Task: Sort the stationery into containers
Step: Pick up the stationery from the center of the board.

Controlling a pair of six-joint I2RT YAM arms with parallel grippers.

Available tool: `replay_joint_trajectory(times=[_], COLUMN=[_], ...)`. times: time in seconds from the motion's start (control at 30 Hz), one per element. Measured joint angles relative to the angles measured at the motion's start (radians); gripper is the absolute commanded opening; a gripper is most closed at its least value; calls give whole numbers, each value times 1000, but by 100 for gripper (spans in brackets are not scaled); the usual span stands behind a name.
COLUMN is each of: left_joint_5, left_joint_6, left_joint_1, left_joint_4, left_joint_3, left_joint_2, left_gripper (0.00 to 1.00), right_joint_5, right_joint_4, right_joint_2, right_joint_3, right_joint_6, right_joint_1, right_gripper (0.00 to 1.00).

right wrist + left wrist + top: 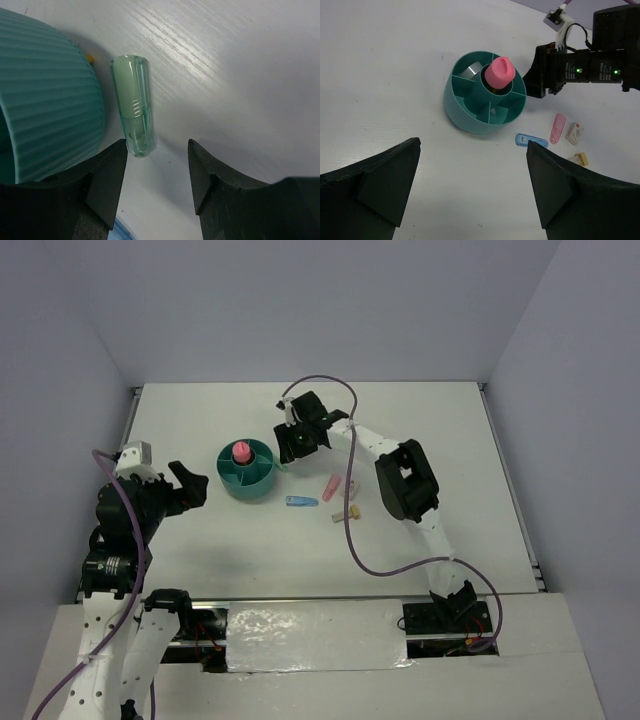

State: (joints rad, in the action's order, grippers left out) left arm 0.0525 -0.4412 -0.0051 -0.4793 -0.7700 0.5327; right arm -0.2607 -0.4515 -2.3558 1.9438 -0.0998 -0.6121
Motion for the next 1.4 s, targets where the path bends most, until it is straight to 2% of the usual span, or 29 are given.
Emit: replay_joint_trajectory(times=[0.5, 0.77, 0.83, 0.9, 0.97, 1.2, 1.4], left_joint_5=[41, 59, 61, 62, 62, 66, 70], left_joint_6=[20, 20, 20, 20, 20, 21, 21], left_joint_1=[0, 0, 0, 0, 0, 0, 0], left_joint_4=[16, 17, 16, 17, 17, 17, 18], left_joint_3=[0, 0, 0, 0, 0, 0, 0], left_joint_2=[0, 3, 3, 3, 3, 7, 11], left_gripper=[99, 99, 99, 99, 99, 99, 99], right_joint_5=[68, 122, 128, 139, 148, 167, 229], right_joint_4=[-92, -165, -173, -175, -179, -169, -155], right_joint_2=[-49, -132, -136, -136, -136, -134, -104], right_joint_3=[88, 225, 228, 228, 227, 212, 163], right_joint_6=[-32, -13, -10, -7, -4, 1, 13], right_joint_1=[-43, -52, -54, -54, -54, -55, -63], right_gripper=[59, 56, 51, 38, 36, 37, 44])
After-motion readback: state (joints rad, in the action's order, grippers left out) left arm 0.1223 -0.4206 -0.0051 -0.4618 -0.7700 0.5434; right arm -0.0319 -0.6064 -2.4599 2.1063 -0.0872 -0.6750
